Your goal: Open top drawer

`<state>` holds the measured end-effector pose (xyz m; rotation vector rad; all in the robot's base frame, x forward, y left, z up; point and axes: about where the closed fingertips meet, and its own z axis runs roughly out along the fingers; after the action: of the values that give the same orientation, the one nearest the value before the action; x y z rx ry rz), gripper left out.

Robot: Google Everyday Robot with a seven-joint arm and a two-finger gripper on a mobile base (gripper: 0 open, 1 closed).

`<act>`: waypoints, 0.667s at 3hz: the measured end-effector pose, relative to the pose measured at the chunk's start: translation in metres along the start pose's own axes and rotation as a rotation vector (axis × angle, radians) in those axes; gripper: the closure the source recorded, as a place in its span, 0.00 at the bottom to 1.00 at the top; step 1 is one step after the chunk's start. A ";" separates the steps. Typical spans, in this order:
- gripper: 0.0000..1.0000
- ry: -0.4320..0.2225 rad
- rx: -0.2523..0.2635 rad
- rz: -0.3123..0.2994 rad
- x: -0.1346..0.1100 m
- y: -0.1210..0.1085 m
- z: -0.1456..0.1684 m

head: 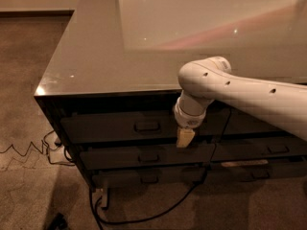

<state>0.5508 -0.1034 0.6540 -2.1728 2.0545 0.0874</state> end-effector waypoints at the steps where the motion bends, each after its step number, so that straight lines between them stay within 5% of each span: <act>1: 0.65 0.001 -0.002 0.001 0.001 0.000 -0.003; 2: 0.88 0.001 -0.002 0.001 0.000 0.000 -0.008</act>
Offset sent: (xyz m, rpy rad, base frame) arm -0.0171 -0.0297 -0.0212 -0.0524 0.0452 -0.0103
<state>0.5507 -0.1043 0.6617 -2.1738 2.0564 0.0885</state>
